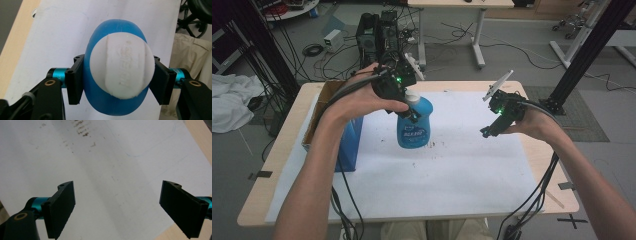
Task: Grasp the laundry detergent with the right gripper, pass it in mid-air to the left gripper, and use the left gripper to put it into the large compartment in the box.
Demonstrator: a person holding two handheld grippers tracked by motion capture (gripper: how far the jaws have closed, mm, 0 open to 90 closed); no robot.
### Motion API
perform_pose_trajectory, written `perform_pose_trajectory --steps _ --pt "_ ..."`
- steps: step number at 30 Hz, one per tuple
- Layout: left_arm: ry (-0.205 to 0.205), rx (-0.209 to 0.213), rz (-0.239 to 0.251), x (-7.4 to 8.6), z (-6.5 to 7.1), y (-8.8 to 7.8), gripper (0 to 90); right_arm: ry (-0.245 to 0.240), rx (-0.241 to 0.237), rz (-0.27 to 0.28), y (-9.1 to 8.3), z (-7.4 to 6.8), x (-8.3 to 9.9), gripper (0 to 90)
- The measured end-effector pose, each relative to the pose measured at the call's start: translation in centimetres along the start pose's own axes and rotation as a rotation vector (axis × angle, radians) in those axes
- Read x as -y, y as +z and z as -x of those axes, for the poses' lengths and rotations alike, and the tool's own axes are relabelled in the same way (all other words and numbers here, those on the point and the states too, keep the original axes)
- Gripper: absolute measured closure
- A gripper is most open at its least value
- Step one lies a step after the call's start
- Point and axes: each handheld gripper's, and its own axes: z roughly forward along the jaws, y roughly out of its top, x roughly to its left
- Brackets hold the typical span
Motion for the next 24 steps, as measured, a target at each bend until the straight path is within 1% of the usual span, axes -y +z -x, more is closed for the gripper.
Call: perform_pose_trajectory --steps 1,2,3,4,5,6,7,8,9,10,11,12,13,14,15,16,17,18,19,20,21,22,23,24 --pt "-0.083 -0.063 -0.031 0.1 -1.2 -3.4 37.4 -0.005 -0.025 0.089 -0.2 -1.1 -0.4 12.5" --pt "-0.083 -0.063 -0.031 0.1 -1.2 -3.4 37.4 -0.005 -0.025 0.089 -0.2 -1.1 -0.4 12.5" --pt "-0.1 -0.072 -0.03 0.2 -1.4 -3.9 37.4 -0.007 0.033 -0.083 0.3 1.0 0.4 12.5" --pt "-0.075 -0.054 -0.024 0.1 -1.1 -2.9 37.4 -0.005 0.037 -0.091 0.3 1.2 0.5 12.5" --pt "-0.111 -0.086 -0.034 0.2 -1.7 -4.6 37.4 -0.007 0.025 -0.069 0.2 0.7 0.3 12.5" --pt "-0.111 -0.086 -0.034 0.2 -1.7 -4.6 37.4 0.001 0.043 -0.098 0.3 1.5 0.6 12.5" --pt "0.071 0.051 0.006 -1.0 1.4 2.5 37.4 0.001 -0.014 0.067 -0.2 -0.8 -0.3 12.5" --pt "-0.053 -0.04 -0.013 0.1 -0.8 -2.1 37.4 -0.099 -0.178 0.174 1.2 -4.5 -1.4 12.5" --pt "-0.004 0.0 0.001 0.0 0.0 -0.1 37.4 0.001 0.011 -0.028 0.1 0.3 0.1 12.5" --pt "-0.19 -0.155 -0.031 0.9 -2.6 -7.7 37.4 -0.002 -0.022 0.086 -0.2 -1.1 -0.4 12.5" --pt "-0.199 -0.163 -0.026 1.0 -2.7 -8.1 37.4 -0.014 0.101 -0.105 0.7 2.5 1.1 12.5" --pt "-0.182 -0.151 -0.032 0.9 -2.5 -7.5 37.4 -0.017 0.105 -0.107 0.7 2.5 1.1 12.5" --pt "-0.238 -0.187 -0.011 1.4 -3.1 -9.5 37.4 -0.012 0.096 -0.107 0.6 2.4 1.1 12.5" --pt "-0.207 -0.168 -0.024 1.1 -2.8 -8.5 37.4 -0.021 0.109 -0.115 0.9 2.6 1.1 12.5" --pt "-0.189 -0.153 -0.031 0.9 -2.5 -7.6 37.4 -0.016 0.105 -0.109 0.8 2.6 1.1 12.5" --pt "-0.253 -0.199 -0.013 1.5 -3.3 -10.1 37.4 -0.014 0.098 -0.105 0.7 2.4 1.1 12.5" --pt "-0.062 -0.047 -0.017 0.1 -0.9 -2.4 37.5 -0.023 0.11 -0.119 1.0 2.6 1.1 12.5" --pt "-0.25 -0.201 -0.017 1.6 -3.3 -10.3 37.5 -0.006 0.018 -0.043 0.2 0.4 0.2 12.5" --pt "-0.323 -0.25 -0.035 2.3 -3.9 -12.4 37.5 -0.023 0.11 -0.119 1.0 2.6 1.1 12.5" --pt "-0.277 -0.226 -0.023 1.8 -3.6 -11.3 37.5 -0.024 0.117 -0.129 1.1 2.6 1.0 12.5" --pt "-0.359 -0.266 -0.052 2.7 -4.2 -13.1 37.5 -0.025 0.114 -0.126 1.1 2.6 1.0 12.5" --pt "-0.398 -0.278 -0.048 3.1 -4.3 -13.5 37.5 -0.022 0.12 -0.125 1.1 2.6 1.0 12.5" --pt "-0.281 -0.229 -0.023 1.9 -3.6 -11.4 37.5 -0.021 0.12 -0.125 1.1 2.6 1.0 12.5" --pt "-0.359 -0.264 -0.043 2.6 -4.1 -13.0 37.5 -0.026 0.115 -0.127 1.1 2.6 1.0 12.5"
